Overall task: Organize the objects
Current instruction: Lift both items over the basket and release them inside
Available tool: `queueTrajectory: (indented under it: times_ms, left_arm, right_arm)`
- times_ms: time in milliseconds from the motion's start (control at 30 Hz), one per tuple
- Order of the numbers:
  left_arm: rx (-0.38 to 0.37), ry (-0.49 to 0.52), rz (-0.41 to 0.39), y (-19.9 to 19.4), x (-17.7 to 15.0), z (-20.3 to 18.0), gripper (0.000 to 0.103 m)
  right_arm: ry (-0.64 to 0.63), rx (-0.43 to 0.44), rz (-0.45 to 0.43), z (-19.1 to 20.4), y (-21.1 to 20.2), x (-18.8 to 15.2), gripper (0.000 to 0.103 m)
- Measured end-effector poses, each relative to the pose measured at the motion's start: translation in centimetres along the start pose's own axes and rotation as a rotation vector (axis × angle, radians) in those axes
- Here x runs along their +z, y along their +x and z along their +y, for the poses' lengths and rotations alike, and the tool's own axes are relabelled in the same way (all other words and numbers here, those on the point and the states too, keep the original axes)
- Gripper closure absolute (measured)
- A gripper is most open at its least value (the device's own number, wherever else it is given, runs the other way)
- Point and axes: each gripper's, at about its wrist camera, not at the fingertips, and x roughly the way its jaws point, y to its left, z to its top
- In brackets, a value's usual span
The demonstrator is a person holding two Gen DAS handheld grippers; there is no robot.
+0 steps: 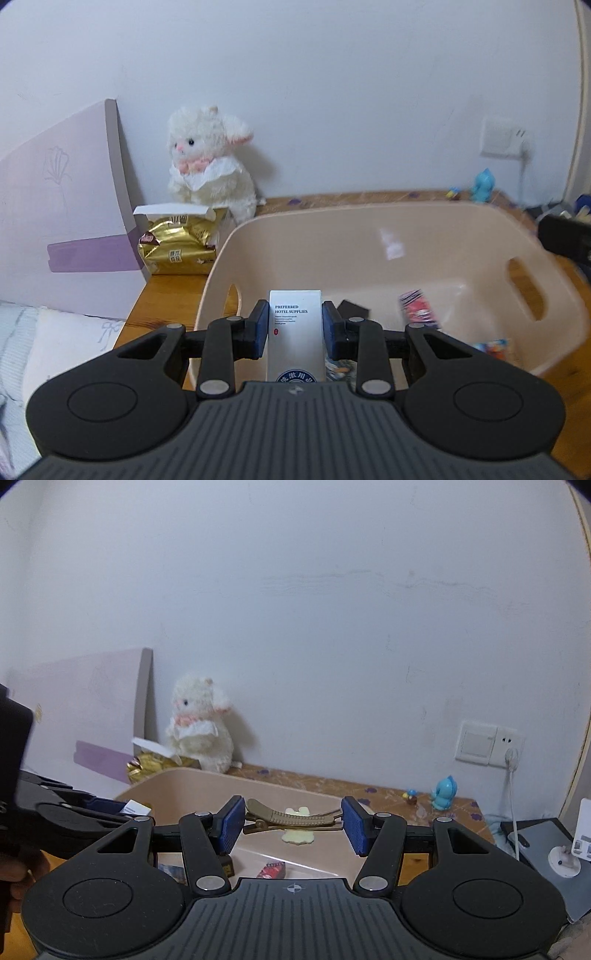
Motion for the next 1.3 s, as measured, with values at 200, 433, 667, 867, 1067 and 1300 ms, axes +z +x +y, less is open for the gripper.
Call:
queueTrajectory:
  times_ms: [200, 433, 667, 867, 1067, 1300]
  left_arm:
    - [0.014, 0.026, 0.09, 3.7, -0.2, -0.9, 0.071]
    - [-0.008, 0.043, 0.152, 4.8, -0.3, -1.7, 0.07]
    - [0.016, 0.056, 0.142, 3.4, -0.1, -1.8, 0.022]
    - [-0.004, 0.048, 0.109, 1.0, 0.0, -1.3, 0.016]
    - [-0.03, 0.05, 0.079, -2.1, -0.6, -0.5, 0.016]
    - [-0.029, 0.039, 0.018, -6.5, -2.1, 0.4, 0.016]
  right_arm:
    - [-0.027, -0.032, 0.113, 0.7, 4.2, -1.4, 0.049]
    - [-0.006, -0.038, 0.24, 0.7, 7.0, -3.3, 0.049]
    - [0.018, -0.032, 0.252, 0.7, 6.2, -3.6, 0.024]
    - [0.021, -0.047, 0.222, 0.6, 3.5, -2.7, 0.006]
    - [0.022, -0.056, 0.203, 0.7, 0.4, -2.4, 0.0]
    - [0.038, -0.044, 0.185, 1.5, -3.6, -2.8, 0.0]
